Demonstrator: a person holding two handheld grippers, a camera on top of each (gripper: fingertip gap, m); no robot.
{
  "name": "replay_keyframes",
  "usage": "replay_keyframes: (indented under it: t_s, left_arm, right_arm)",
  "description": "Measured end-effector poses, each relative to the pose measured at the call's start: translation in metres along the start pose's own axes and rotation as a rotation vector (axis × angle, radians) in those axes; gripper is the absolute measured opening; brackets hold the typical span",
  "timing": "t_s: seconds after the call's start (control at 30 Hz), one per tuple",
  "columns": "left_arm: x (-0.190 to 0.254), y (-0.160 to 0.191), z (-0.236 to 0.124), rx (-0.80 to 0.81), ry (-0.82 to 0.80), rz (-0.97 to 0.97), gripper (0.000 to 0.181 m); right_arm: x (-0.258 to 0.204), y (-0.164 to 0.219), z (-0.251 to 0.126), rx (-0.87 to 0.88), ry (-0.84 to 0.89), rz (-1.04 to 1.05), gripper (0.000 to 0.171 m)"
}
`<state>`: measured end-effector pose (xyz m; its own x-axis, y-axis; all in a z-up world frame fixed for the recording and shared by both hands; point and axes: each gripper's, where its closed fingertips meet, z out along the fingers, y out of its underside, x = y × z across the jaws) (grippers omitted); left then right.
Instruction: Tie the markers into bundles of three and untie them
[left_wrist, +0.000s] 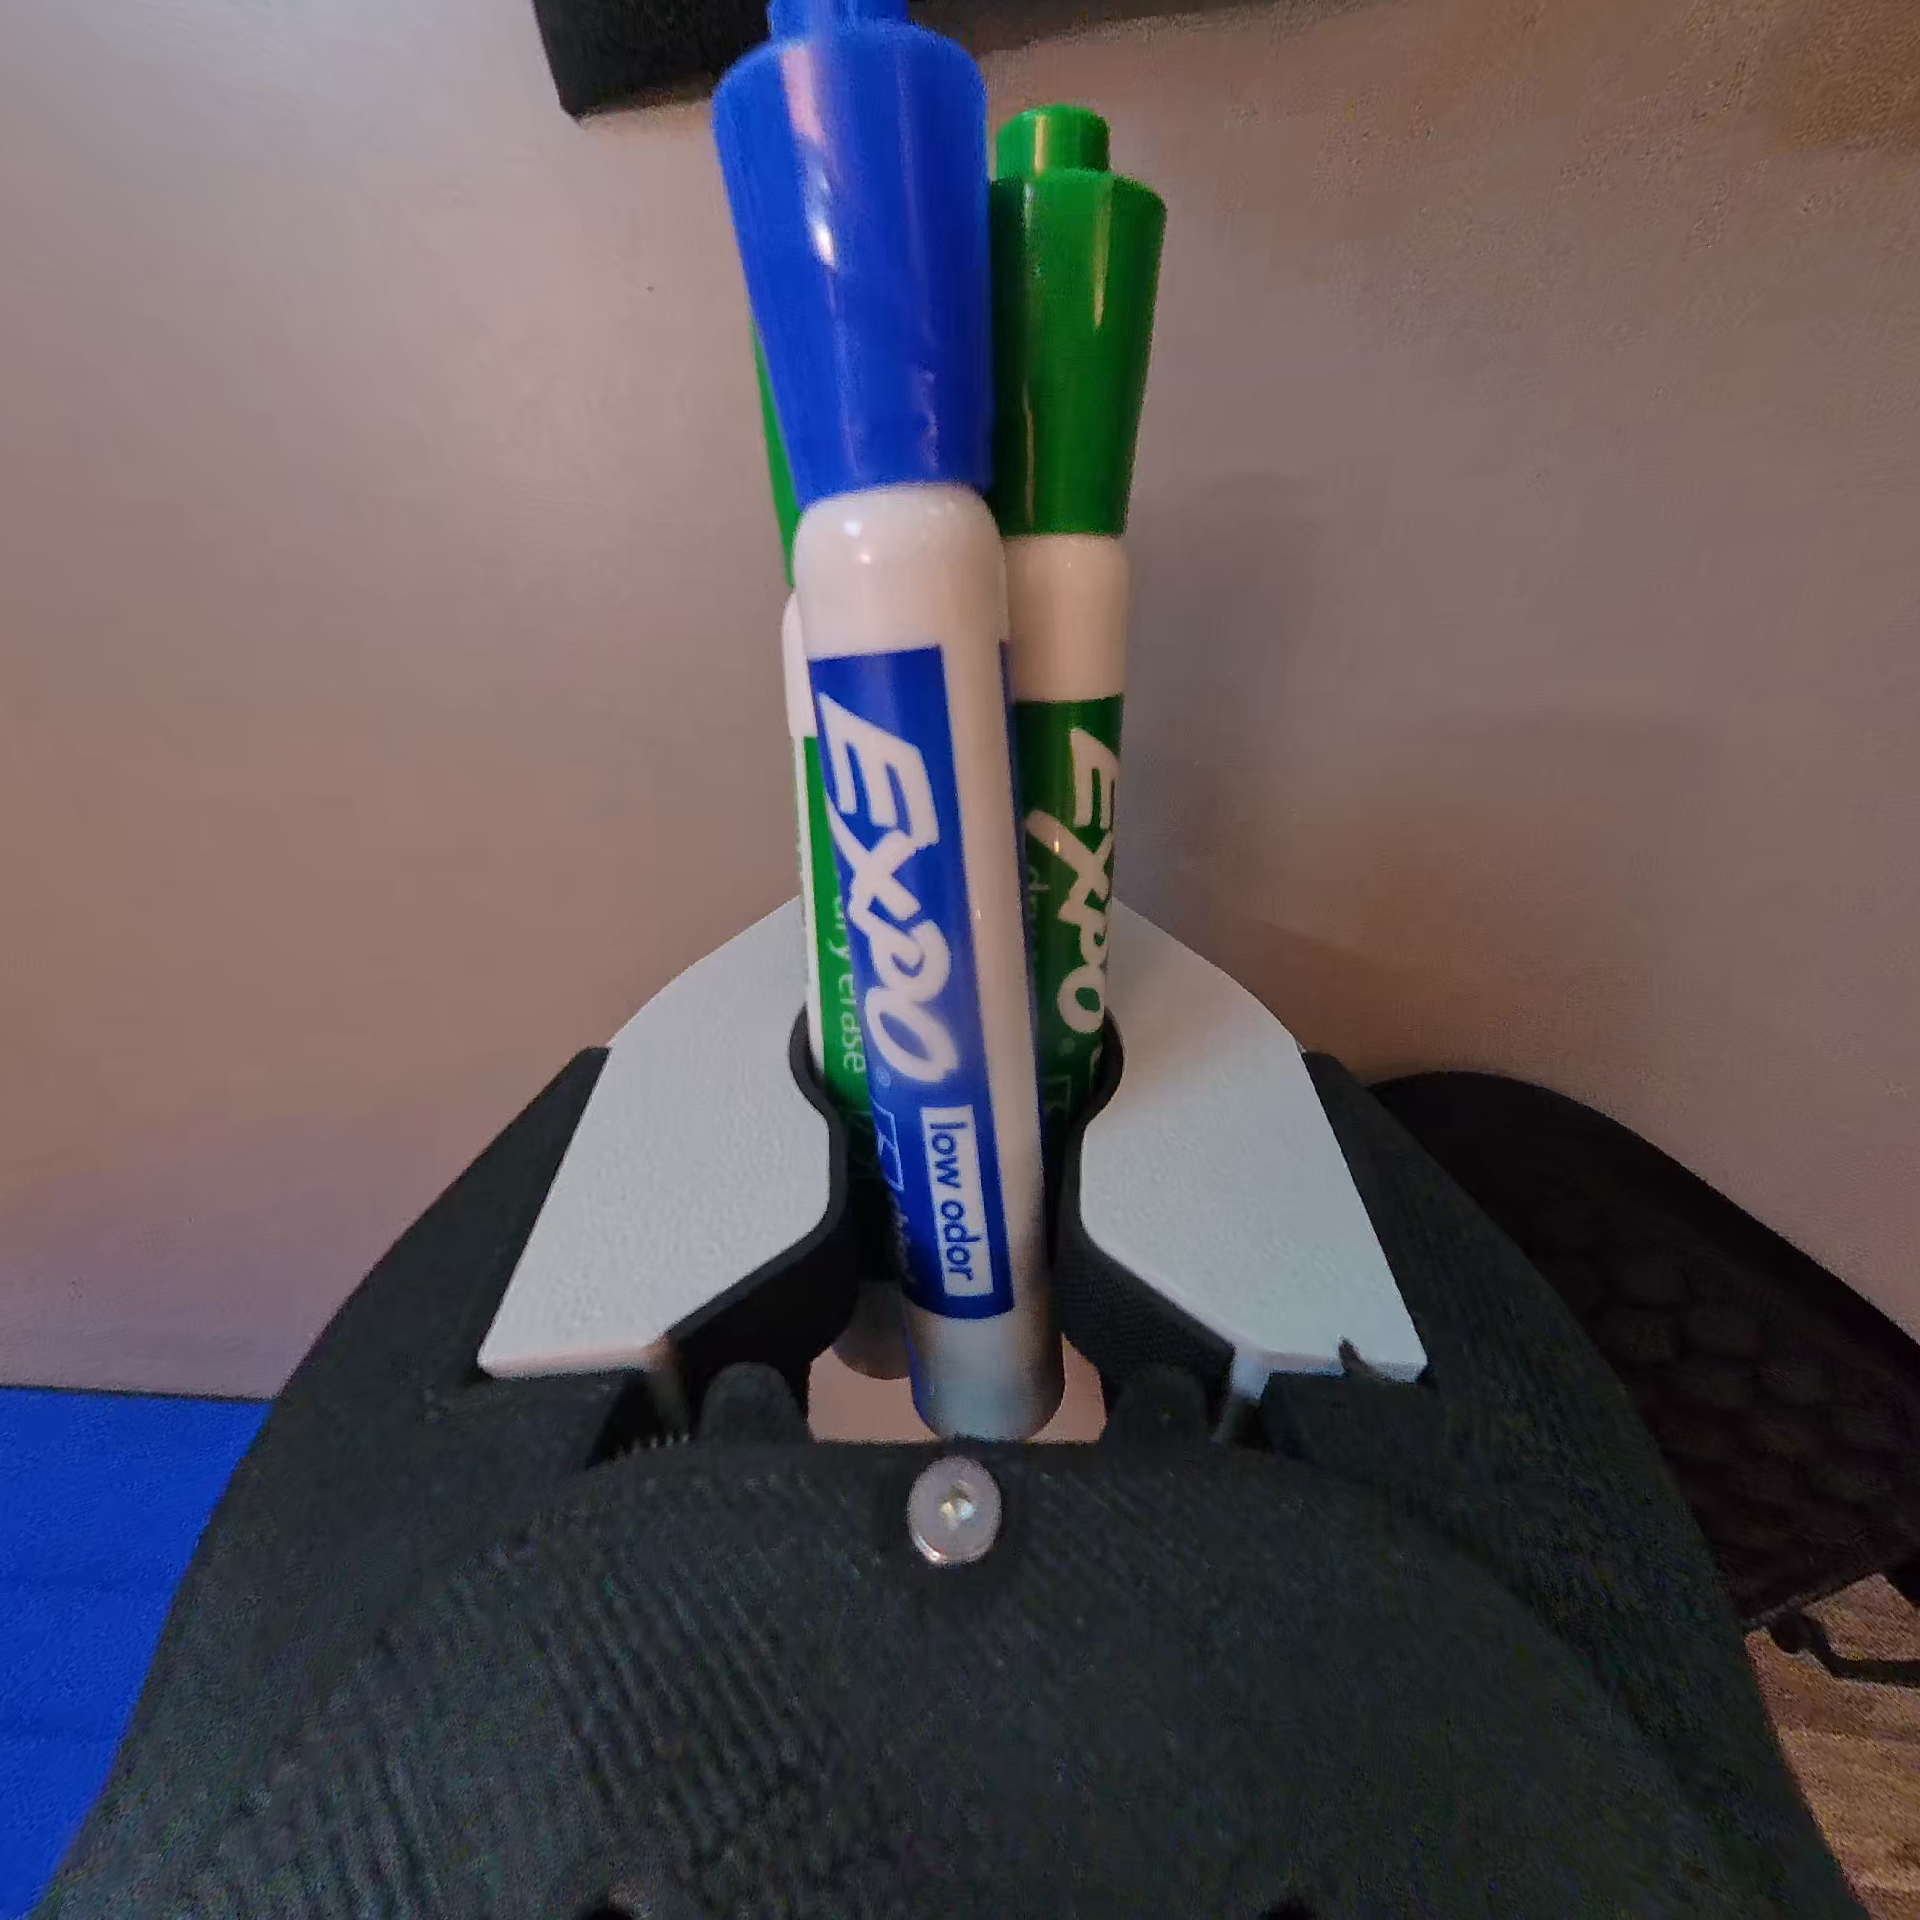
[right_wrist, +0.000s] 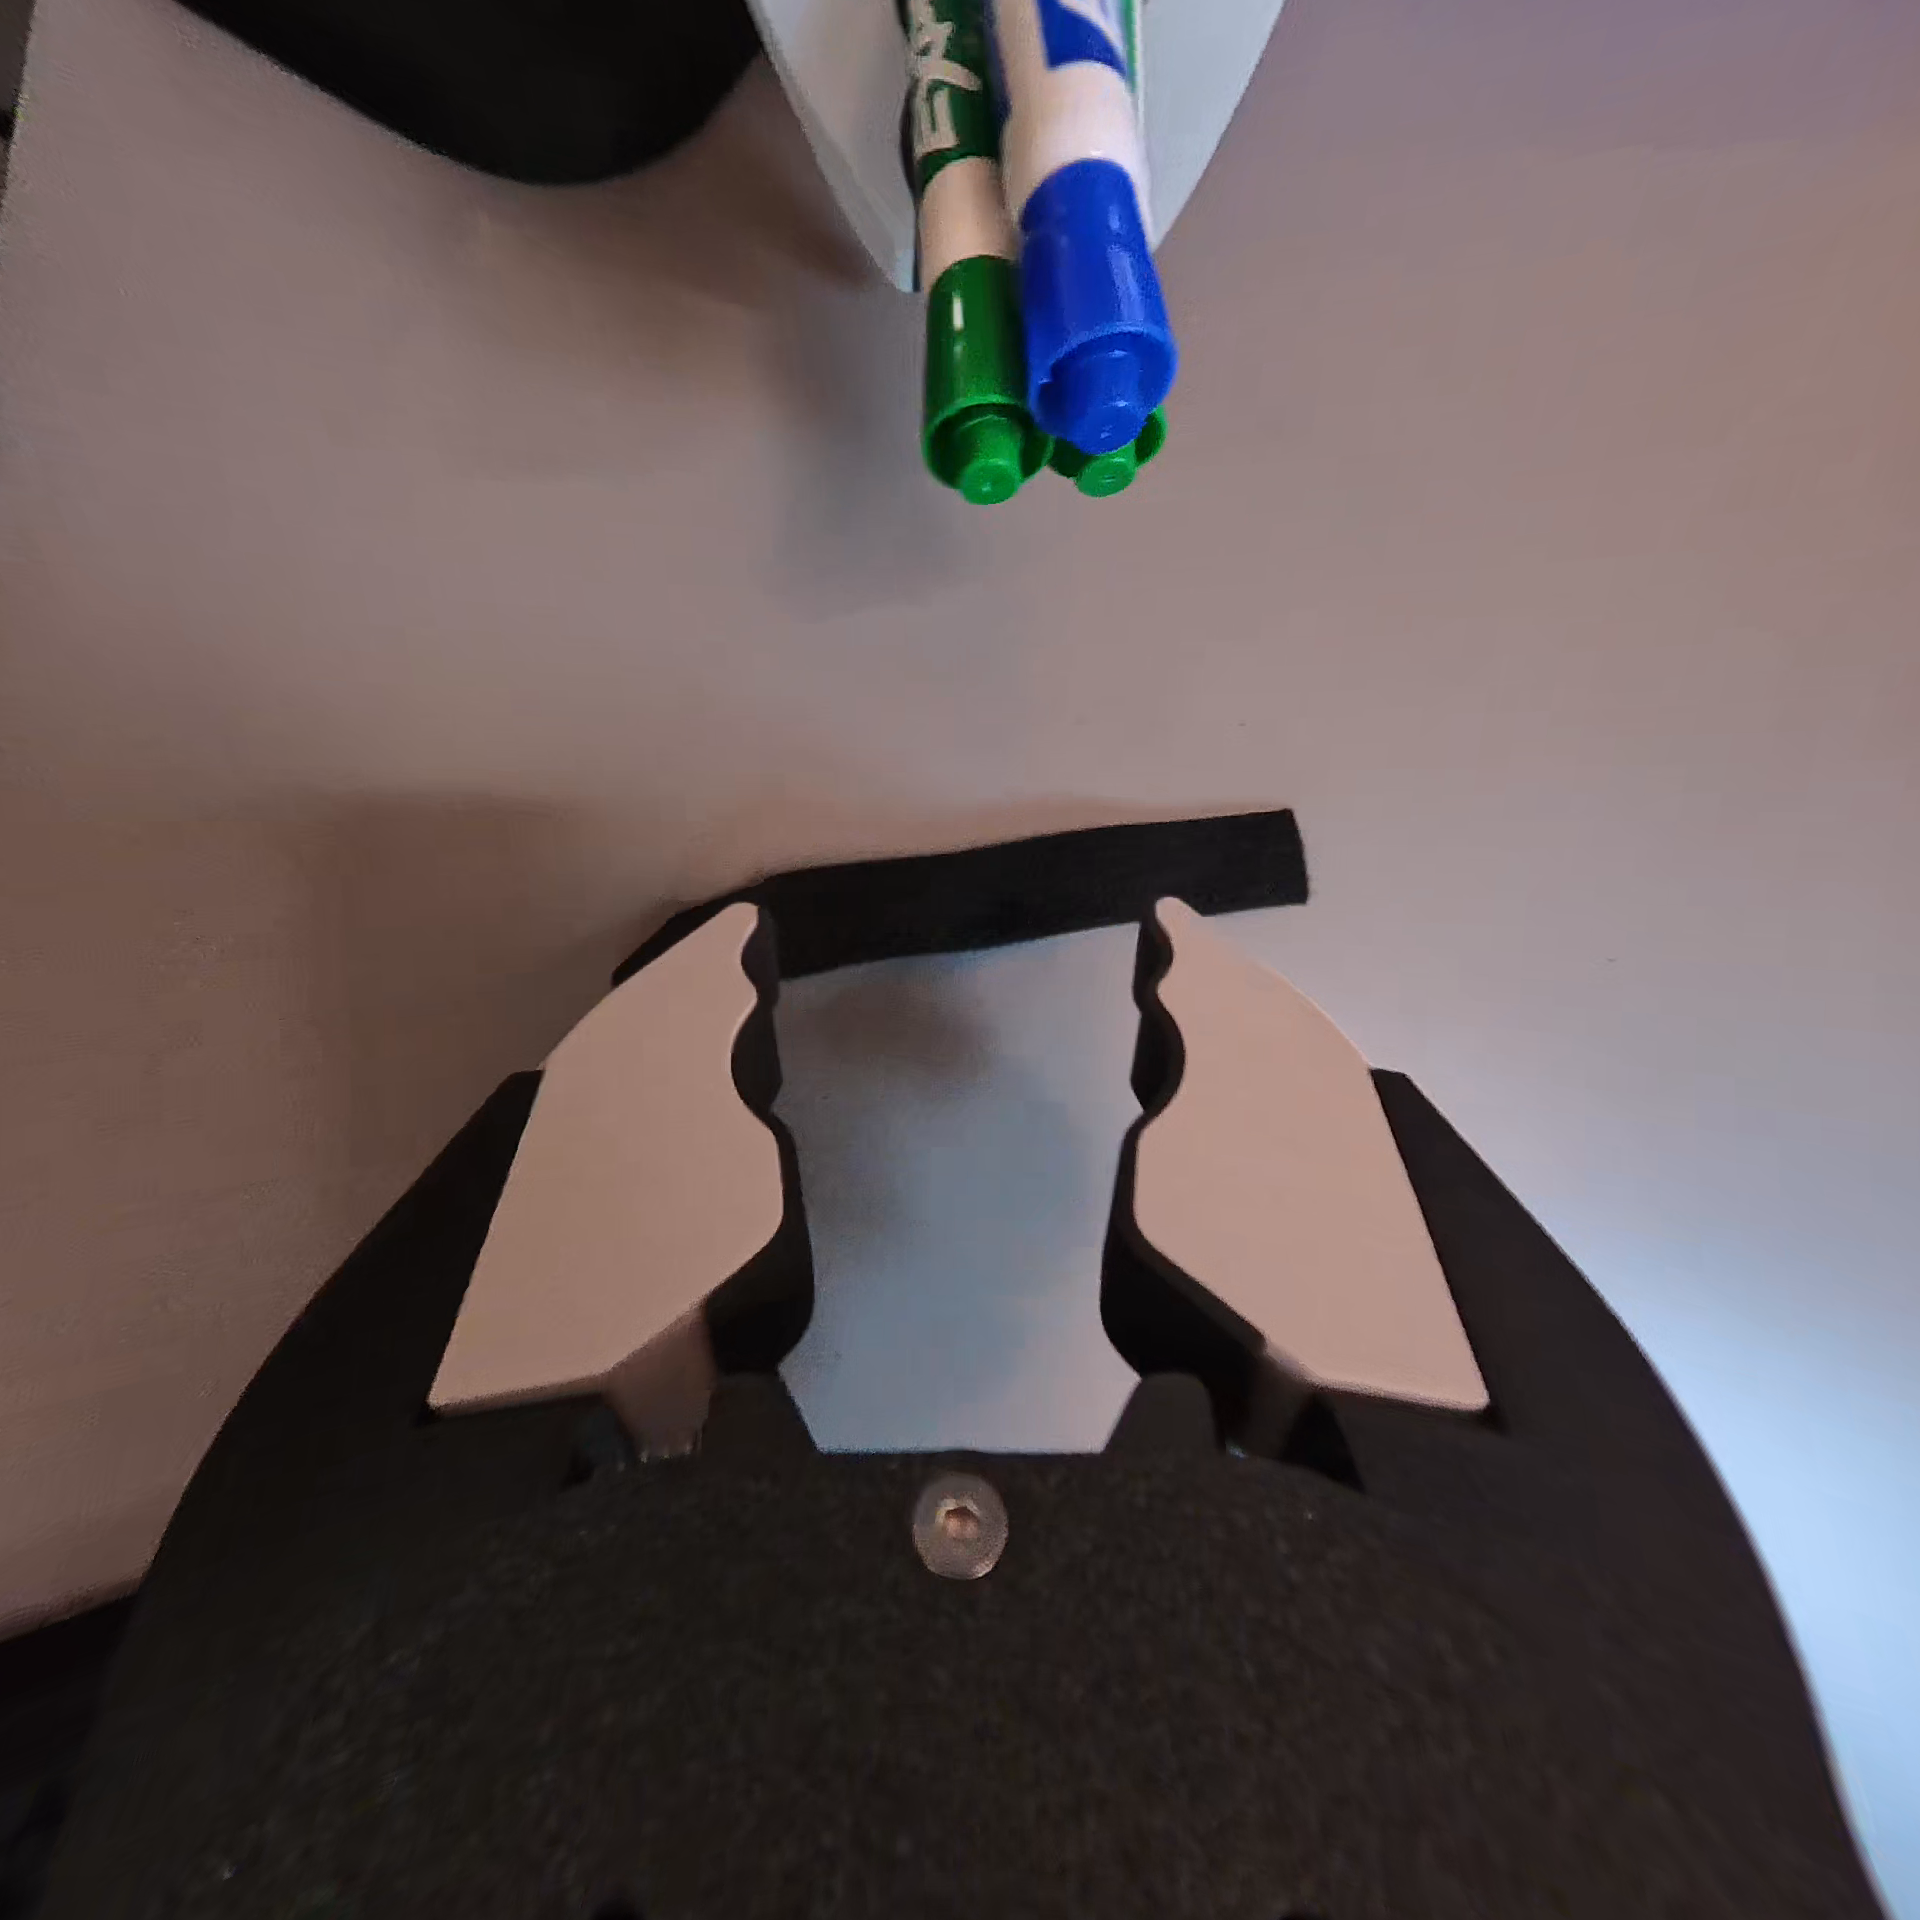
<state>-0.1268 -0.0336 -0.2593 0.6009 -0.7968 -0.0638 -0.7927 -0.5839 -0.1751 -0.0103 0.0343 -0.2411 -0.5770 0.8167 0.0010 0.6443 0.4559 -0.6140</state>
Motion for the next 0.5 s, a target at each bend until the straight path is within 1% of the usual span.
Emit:
replay_keyframes:
  t_s: [0.13,0.3,0.43,0.47,0.5]
  left_arm:
    - [-0.001,0.004,0.0,-0.01,-0.002,-0.01,0.043]
    - [-0.003,0.007,0.002,-0.015,0.004,-0.019,0.043]
    - [-0.005,0.007,0.004,-0.017,0.005,-0.02,0.043]
    - [-0.006,0.007,0.004,-0.017,0.006,-0.022,0.043]
    - [-0.006,0.008,0.004,-0.016,0.007,-0.023,0.043]
  right_arm:
    - [0.012,-0.002,0.01,-0.006,-0.019,0.021,0.071]
    - [0.009,0.007,0.022,-0.048,-0.038,-0.005,0.072]
    - [0.008,0.005,0.02,-0.061,-0.033,0.031,0.068]
    - [0.01,0.002,0.016,-0.062,-0.015,0.055,0.066]
    - [0.014,0.001,0.011,-0.072,0.028,0.098,0.061]
